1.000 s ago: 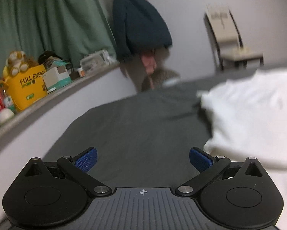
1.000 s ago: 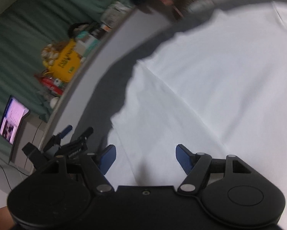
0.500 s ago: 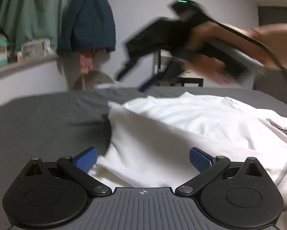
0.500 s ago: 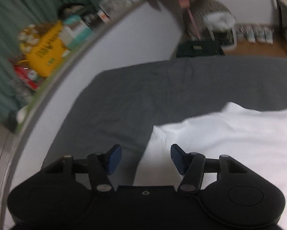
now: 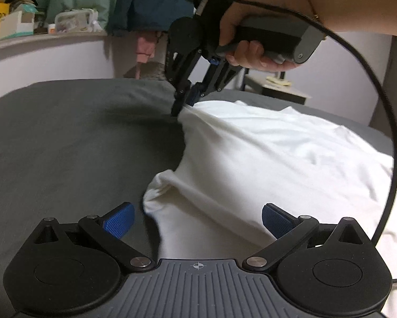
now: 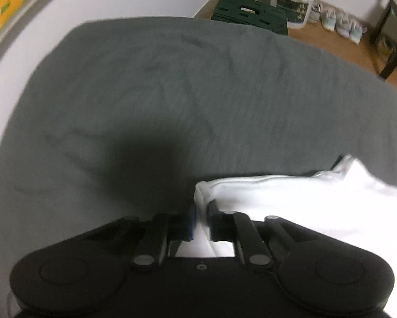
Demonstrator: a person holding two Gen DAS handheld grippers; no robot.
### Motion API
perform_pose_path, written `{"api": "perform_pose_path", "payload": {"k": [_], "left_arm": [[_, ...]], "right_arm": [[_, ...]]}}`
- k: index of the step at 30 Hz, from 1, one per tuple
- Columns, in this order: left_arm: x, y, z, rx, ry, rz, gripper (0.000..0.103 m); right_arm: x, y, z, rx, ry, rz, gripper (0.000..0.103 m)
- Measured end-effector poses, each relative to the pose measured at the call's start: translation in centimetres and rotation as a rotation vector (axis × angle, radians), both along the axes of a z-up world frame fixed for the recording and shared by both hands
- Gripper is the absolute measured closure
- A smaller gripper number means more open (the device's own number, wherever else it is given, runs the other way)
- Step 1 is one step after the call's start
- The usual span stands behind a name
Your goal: Fold clothes
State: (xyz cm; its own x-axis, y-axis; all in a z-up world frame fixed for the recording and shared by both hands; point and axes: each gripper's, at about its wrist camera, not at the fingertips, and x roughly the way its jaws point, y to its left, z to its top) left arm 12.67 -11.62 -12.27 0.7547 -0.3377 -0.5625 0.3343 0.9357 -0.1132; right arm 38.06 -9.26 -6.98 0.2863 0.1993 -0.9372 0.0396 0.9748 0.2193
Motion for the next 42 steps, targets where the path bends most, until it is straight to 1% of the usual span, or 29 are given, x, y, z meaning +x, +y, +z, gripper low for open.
{"api": "perform_pose_path", "payload": {"k": [2,3,4,6,7,8,9,10,11,13,16,19,21,22,23,24,25,27,29,31,32,34,36,37,38,39,41,42], "left_arm": [[-0.2,-0.4,-0.1,0.055,0.002,0.033,0.000],[-0.1,-0.4,-0.2,0.068,0.007,0.053,0.000],[0.0,-0.2,-0.2,0.061,0.006,0.060,0.000],[0.0,0.2,-0.2,0.047,0.007,0.069,0.000],[0.0,0.2,-0.2,0.045,0.008,0.071,0.000],[0.0,0.2,-0.2,0.048,0.008,0.071,0.000],[0.0,0.1,-0.2,0.052,0.007,0.070,0.000],[0.1,0.1,-0.2,0.055,0.007,0.070,0.000],[0.1,0.1,-0.1,0.055,0.007,0.070,0.000],[0.3,0.3,-0.1,0.053,0.008,0.067,0.000],[0.3,0.6,0.3,0.050,0.005,0.057,0.000],[-0.7,1.8,0.9,-0.007,-0.030,0.008,0.000],[-1.7,2.1,1.5,-0.014,-0.063,-0.030,0.000],[-2.2,2.3,1.8,-0.017,-0.079,-0.049,0.000],[-2.6,2.1,2.2,-0.010,-0.087,-0.067,0.000],[-3.0,2.0,2.6,-0.002,-0.094,-0.086,0.000],[-3.5,1.7,3.2,0.011,-0.089,-0.115,0.000],[-4.4,1.2,4.4,0.039,-0.080,-0.174,0.000],[-5.3,0.8,5.7,0.068,-0.070,-0.233,0.000],[-7.1,0.6,7.9,0.122,-0.036,-0.304,0.000],[-7.9,0.5,9.0,0.149,-0.018,-0.339,0.000],[-9.7,0.3,11.2,0.203,0.017,-0.408,0.000],[-11.9,0.5,13.9,0.233,0.047,-0.433,0.000],[-13.1,0.5,15.3,0.252,0.058,-0.443,0.000],[-14.1,0.4,16.5,0.275,0.068,-0.446,0.000],[-15.1,0.4,17.7,0.297,0.078,-0.450,0.000],[-16.8,0.2,19.5,0.306,0.077,-0.470,0.000],[-17.6,0.2,20.3,0.307,0.069,-0.477,0.000]], "right_arm": [[-0.4,-2.0,-0.4,0.097,-0.056,-0.112,0.097],[-0.8,-3.1,-0.6,0.150,-0.084,-0.171,0.097],[-1.2,-4.2,-1.1,0.201,-0.101,-0.221,0.097],[-2.0,-6.5,-2.5,0.318,-0.106,-0.289,0.097],[-2.4,-7.2,-3.4,0.376,-0.103,-0.299,0.096],[-2.8,-7.9,-4.1,0.432,-0.106,-0.307,0.093],[-3.3,-8.6,-4.6,0.491,-0.117,-0.319,0.089],[-3.7,-9.2,-4.8,0.540,-0.131,-0.330,0.073],[-4.3,-9.8,-4.5,0.568,-0.148,-0.341,0.056],[-5.6,-10.9,-3.8,0.605,-0.180,-0.342,0.045],[-9.0,-12.4,-1.1,0.509,-0.200,-0.179,0.044],[-12.8,-14.1,1.6,0.413,-0.215,-0.022,0.043],[-17.8,-16.2,2.7,0.364,-0.208,0.057,0.041],[-20.6,-17.1,3.0,0.353,-0.205,0.085,0.040],[-23.1,-17.8,3.4,0.346,-0.196,0.105,0.037],[-25.5,-18.5,3.7,0.338,-0.187,0.126,0.037],[-28.1,-19.1,3.9,0.325,-0.177,0.143,0.037],[-33.6,-20.2,3.6,0.265,-0.149,0.164,0.037],[-37.6,-20.4,3.2,0.170,-0.108,0.169,0.037],[-41.2,-20.3,2.4,0.118,-0.071,0.175,0.038],[-42.8,-20.2,2.2,0.099,-0.079,0.180,0.038],[-45.2,-18.4,2.4,0.055,-0.115,0.234,0.038],[-46.1,-15.2,2.3,-0.046,-0.127,0.325,0.040],[-46.6,-13.6,2.3,-0.096,-0.133,0.370,0.041],[-46.9,-12.3,2.1,-0.148,-0.134,0.411,0.045],[-47.1,-11.4,1.6,-0.203,-0.127,0.441,0.051],[-47.4,-9.9,0.5,-0.307,-0.112,0.500,0.068],[-47.5,-9.5,0.0,-0.338,-0.100,0.521,0.071]]}}
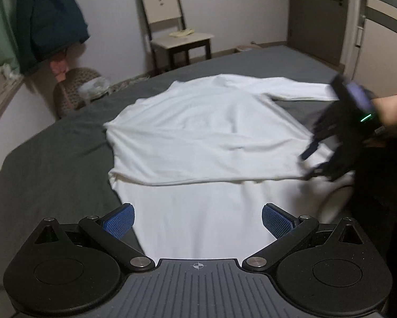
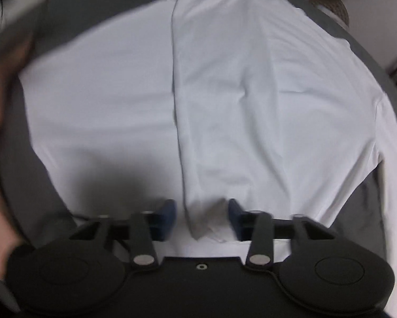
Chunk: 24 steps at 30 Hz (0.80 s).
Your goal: Fold clothes
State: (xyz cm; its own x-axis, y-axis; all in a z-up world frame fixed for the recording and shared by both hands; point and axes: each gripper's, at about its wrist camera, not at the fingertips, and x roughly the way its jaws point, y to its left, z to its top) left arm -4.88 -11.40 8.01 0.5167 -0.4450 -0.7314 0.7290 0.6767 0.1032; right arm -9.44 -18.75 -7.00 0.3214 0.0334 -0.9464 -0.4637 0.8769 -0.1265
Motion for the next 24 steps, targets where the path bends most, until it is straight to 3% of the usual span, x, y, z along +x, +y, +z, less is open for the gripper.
{"api": "perform_pose_path", "payload": {"k": [5,10,12,15,16,17,18,21,23,24], "left_arm": [[-2.2,-0.3,0.7,-0.055,-0.034,0.007,0.000],[-2.0,-2.1,-0.8,-0.080,-0.048,-0.013,0.000],[-1.5,-3.3,-1.5,-0.084,-0.049,-0.038,0.000],[-0.8,-5.3,-2.5,-0.087,-0.032,-0.062,0.000],[-0.6,-5.9,-2.9,-0.085,-0.022,-0.067,0.000],[-0.6,-6.4,-3.2,-0.086,-0.018,-0.072,0.000],[-0.6,-6.8,-3.5,-0.087,-0.014,-0.076,0.000],[-1.1,-7.1,-4.3,-0.125,-0.009,-0.058,0.000],[-1.3,-6.9,-4.7,-0.146,0.011,-0.055,0.000],[-1.4,-6.8,-4.8,-0.151,0.019,-0.057,0.000]], "right_arm": [[-0.6,-0.3,-0.5,-0.019,-0.026,0.037,0.098],[-1.5,-0.5,1.2,0.075,0.027,0.034,0.098],[-1.3,-0.7,0.7,0.069,0.026,0.020,0.096],[-1.1,-1.2,0.6,0.057,0.029,0.002,0.064],[-1.1,-1.7,1.3,0.087,0.011,-0.016,0.047],[-0.9,-2.4,2.1,0.128,-0.014,-0.055,0.040],[-0.7,-3.3,2.8,0.167,-0.035,-0.100,0.040],[1.5,-7.6,3.7,0.255,-0.058,-0.267,0.043],[2.6,-10.3,3.1,0.286,-0.016,-0.346,0.064],[2.8,-11.5,2.7,0.305,0.006,-0.379,0.069]]}}
